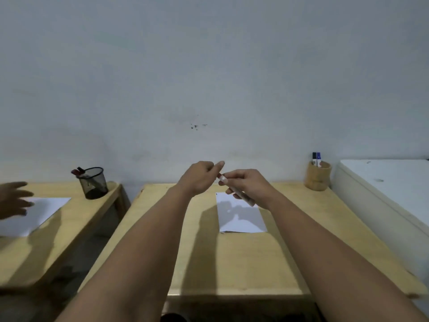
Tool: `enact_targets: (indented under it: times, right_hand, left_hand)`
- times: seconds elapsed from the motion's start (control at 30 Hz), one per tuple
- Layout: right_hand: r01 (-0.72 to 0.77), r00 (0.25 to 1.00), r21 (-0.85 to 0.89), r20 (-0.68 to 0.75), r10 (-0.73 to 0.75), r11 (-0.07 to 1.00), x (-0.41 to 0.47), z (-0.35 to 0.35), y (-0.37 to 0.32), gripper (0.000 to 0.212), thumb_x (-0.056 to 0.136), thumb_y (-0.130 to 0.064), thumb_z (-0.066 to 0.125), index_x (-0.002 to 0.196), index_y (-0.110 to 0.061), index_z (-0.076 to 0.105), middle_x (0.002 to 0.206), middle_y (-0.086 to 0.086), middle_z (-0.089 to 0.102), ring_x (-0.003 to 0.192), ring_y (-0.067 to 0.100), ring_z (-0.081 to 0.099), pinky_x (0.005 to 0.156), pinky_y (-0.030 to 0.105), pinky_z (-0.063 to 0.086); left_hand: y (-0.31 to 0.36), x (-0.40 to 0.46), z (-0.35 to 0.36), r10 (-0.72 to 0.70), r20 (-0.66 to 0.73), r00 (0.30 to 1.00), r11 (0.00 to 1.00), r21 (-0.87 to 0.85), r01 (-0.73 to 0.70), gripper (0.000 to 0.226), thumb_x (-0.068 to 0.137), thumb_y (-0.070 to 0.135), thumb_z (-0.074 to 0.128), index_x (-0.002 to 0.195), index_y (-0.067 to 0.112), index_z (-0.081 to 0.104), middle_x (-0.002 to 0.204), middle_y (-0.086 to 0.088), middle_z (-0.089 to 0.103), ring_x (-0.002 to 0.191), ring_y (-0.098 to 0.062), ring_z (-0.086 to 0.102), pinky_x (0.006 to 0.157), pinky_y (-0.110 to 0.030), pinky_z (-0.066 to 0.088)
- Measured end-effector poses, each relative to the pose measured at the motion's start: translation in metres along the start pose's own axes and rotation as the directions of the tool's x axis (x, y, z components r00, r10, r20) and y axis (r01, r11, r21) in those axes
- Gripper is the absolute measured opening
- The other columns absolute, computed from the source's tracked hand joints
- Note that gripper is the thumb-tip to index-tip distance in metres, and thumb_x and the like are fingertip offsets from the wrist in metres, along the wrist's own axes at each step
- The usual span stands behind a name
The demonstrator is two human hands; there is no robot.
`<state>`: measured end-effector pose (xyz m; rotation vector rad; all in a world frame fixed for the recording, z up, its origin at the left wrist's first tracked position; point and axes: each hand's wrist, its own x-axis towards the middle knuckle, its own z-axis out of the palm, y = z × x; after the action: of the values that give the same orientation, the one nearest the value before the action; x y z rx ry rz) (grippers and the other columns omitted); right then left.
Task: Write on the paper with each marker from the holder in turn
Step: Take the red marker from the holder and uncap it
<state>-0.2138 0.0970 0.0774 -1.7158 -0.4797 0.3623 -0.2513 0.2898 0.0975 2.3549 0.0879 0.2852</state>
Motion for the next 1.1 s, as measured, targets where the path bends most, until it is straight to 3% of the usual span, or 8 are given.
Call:
enact_targets:
  times: [0.2, 0.33, 0.5, 0.67, 0.83, 0.97, 1.03, 1.1]
  right_hand:
    - [-0.046, 0.993, -0.065, 0.104, 0.053, 0.997, 0.006, 0.022, -0.01, 0.031, 0.101, -0.028, 0.075, 0.113, 0.0, 0.08, 0.092, 0.008, 0.082, 0.07, 0.013, 0.067, 0.065, 0.023, 0.056]
    - [0.03, 1.0, -0.171, 0.005, -0.029, 0.985, 0.016, 0.03, -0.004, 0.028, 0.099, -0.035, 0.078, 0.095, -0.008, 0.083, 0.071, 0.0, 0.071, 0.058, 0.009, 0.056, 0.059, 0.022, 0.048]
    - [0.086, 0.984, -0.299, -0.122, -0.128, 0.95, 0.029, 0.013, 0.021, 0.009, 0.1, -0.024, 0.075, 0.1, -0.015, 0.077, 0.074, 0.005, 0.072, 0.054, 0.0, 0.06, 0.061, 0.024, 0.048]
    - [-0.041, 0.965, 0.081, -0.255, 0.06, 0.996, 0.046, -0.006, 0.04, 0.002, 0.109, -0.014, 0.059, 0.108, -0.016, 0.059, 0.09, 0.013, 0.065, 0.06, 0.019, 0.061, 0.056, 0.028, 0.056]
    - [-0.118, 0.944, 0.61, -0.176, 0.28, 0.783, 0.067, -0.016, 0.046, 0.025, 0.099, -0.012, 0.057, 0.116, -0.007, 0.075, 0.1, 0.015, 0.075, 0.084, 0.032, 0.075, 0.081, 0.041, 0.058]
    - [-0.115, 0.942, 0.574, -0.195, 0.271, 0.811, 0.087, -0.02, 0.065, 0.019, 0.103, -0.01, 0.06, 0.117, -0.012, 0.072, 0.097, 0.007, 0.08, 0.094, 0.026, 0.08, 0.075, 0.033, 0.056]
    - [-0.099, 0.932, 0.529, -0.248, 0.264, 0.843, 0.096, -0.019, 0.072, 0.008, 0.1, -0.023, 0.073, 0.105, -0.016, 0.072, 0.084, 0.003, 0.074, 0.079, 0.019, 0.078, 0.065, 0.028, 0.052]
    - [-0.077, 0.905, 0.513, -0.323, 0.275, 0.855, 0.102, -0.015, 0.077, 0.021, 0.098, -0.037, 0.077, 0.093, -0.018, 0.07, 0.065, -0.002, 0.065, 0.061, 0.014, 0.07, 0.056, 0.026, 0.047]
  left_hand:
    - [-0.02, -0.006, -0.018, -0.01, 0.009, 1.0, 0.996, 0.091, 0.009, 0.059, 0.111, 0.047, 0.032, 0.106, 0.008, 0.077, 0.063, 0.002, 0.053, 0.063, -0.015, 0.051, 0.063, -0.034, 0.037]
    - [-0.026, 0.005, -0.013, -0.034, -0.03, 0.999, 0.989, 0.144, 0.038, 0.059, 0.112, 0.043, 0.028, 0.108, 0.01, 0.077, 0.064, 0.003, 0.05, 0.066, -0.019, 0.05, 0.066, -0.035, 0.037]
    - [-0.056, 0.028, -0.008, -0.109, -0.151, 0.983, 0.968, 0.208, 0.139, 0.057, 0.109, 0.048, 0.028, 0.084, 0.014, 0.065, 0.1, -0.006, 0.073, 0.092, -0.031, 0.063, 0.078, -0.037, 0.047]
    - [-0.087, 0.042, 0.02, -0.04, -0.046, 0.998, 0.86, 0.507, 0.058, 0.042, 0.109, 0.045, 0.032, 0.111, 0.009, 0.054, 0.101, -0.011, 0.066, 0.088, -0.034, 0.057, 0.071, -0.039, 0.043]
    - [-0.108, 0.056, 0.053, -0.061, 0.07, 0.996, 0.824, 0.566, 0.011, 0.026, 0.107, 0.035, 0.044, 0.111, 0.01, 0.051, 0.1, -0.011, 0.064, 0.087, -0.035, 0.058, 0.069, -0.038, 0.043]
    - [-0.117, 0.056, 0.066, -0.041, 0.084, 0.996, 0.786, 0.618, -0.02, 0.024, 0.102, 0.033, 0.042, 0.108, 0.013, 0.055, 0.089, -0.005, 0.057, 0.085, -0.033, 0.058, 0.07, -0.036, 0.043]
    - [-0.123, 0.058, 0.069, -0.033, 0.099, 0.995, 0.774, 0.632, -0.037, 0.026, 0.103, 0.031, 0.039, 0.113, 0.014, 0.056, 0.098, -0.007, 0.066, 0.09, -0.034, 0.062, 0.072, -0.036, 0.045]
    - [-0.129, 0.058, 0.071, -0.034, 0.095, 0.995, 0.789, 0.613, -0.031, 0.028, 0.103, 0.033, 0.038, 0.117, 0.016, 0.056, 0.107, -0.008, 0.07, 0.095, -0.034, 0.065, 0.074, -0.037, 0.046]
